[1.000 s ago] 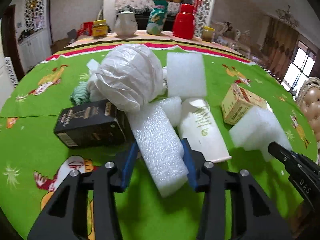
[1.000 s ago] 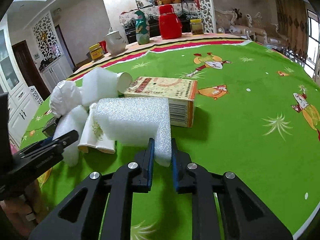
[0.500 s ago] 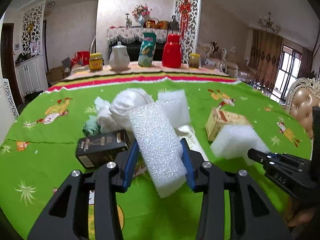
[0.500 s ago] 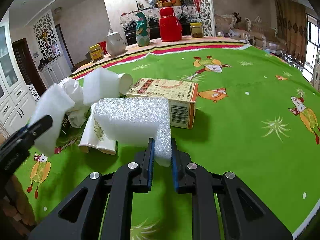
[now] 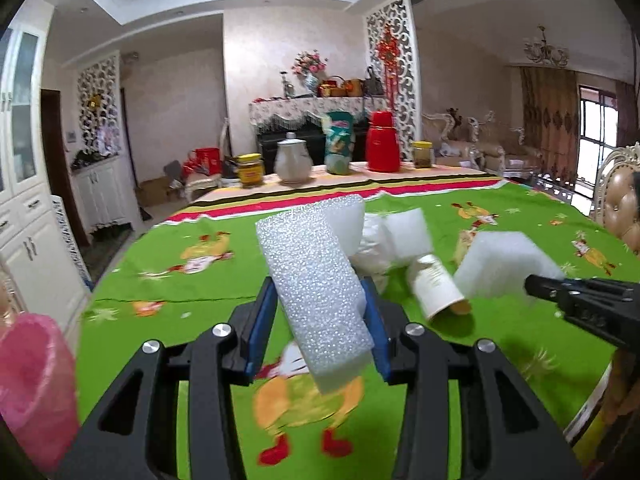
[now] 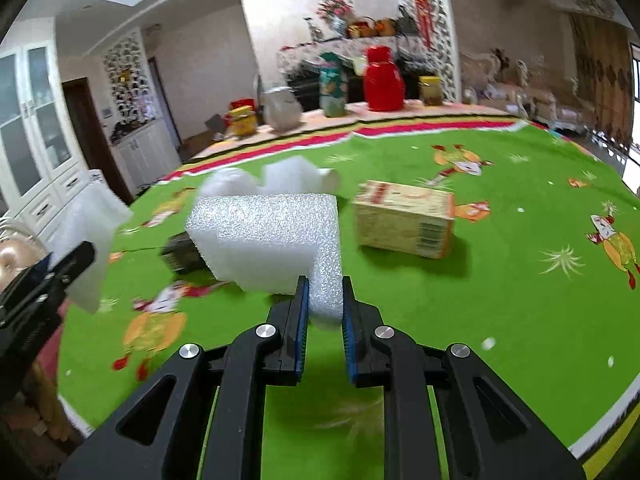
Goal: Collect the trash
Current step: 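Carry both white foam blocks to the wastebasket and open both tools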
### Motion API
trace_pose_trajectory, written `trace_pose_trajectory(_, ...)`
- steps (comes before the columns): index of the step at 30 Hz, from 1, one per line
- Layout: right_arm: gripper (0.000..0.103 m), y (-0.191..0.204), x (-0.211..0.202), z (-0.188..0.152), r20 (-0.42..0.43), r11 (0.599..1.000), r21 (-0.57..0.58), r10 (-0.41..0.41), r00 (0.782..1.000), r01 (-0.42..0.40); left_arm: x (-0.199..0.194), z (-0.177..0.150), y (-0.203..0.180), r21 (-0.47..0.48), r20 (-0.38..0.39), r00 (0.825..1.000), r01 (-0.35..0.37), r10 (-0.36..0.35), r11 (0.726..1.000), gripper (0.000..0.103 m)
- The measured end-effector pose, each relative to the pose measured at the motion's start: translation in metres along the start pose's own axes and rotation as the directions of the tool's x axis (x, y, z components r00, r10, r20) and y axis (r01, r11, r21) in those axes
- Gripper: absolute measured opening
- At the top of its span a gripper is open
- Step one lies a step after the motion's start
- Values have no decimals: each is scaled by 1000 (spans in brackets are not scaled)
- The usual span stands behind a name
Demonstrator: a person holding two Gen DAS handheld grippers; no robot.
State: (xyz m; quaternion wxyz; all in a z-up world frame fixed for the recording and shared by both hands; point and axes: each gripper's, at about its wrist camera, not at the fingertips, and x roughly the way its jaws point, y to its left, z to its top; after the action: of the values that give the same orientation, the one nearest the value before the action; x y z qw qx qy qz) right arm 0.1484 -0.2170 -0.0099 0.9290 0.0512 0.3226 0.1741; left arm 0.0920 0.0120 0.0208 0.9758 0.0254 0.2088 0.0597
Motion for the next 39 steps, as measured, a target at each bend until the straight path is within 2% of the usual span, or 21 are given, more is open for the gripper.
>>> trace_pose_trajectory(10,17,56,-28,-29,31,996,-13,91,995,-91,-36,-33,58,-74,-3,999,-46,46,996,42)
trace_pose_trajectory(18,17,104,-29,-42,24,984,-44,172,985,-171,-59,-48,111,-129,-8,990,-139,139,982,42)
trace_pose_trajectory(26,17,155,-20,-49,-18,967,-103,234,972,-234,-79,-61,162,-152,-22,971,-237,236,960,42)
trace_pose_trajectory(30,17,189,-17,-52,-37,952,-157,262,964,-265,-84,-61,191,-192,-42,963,-268,265,944,42)
trace_pose_trajectory(39,17,270,-1,-52,-75,905,-255,333,940,-341,-103,-72,258,-236,-74,926,-377,371,895,42)
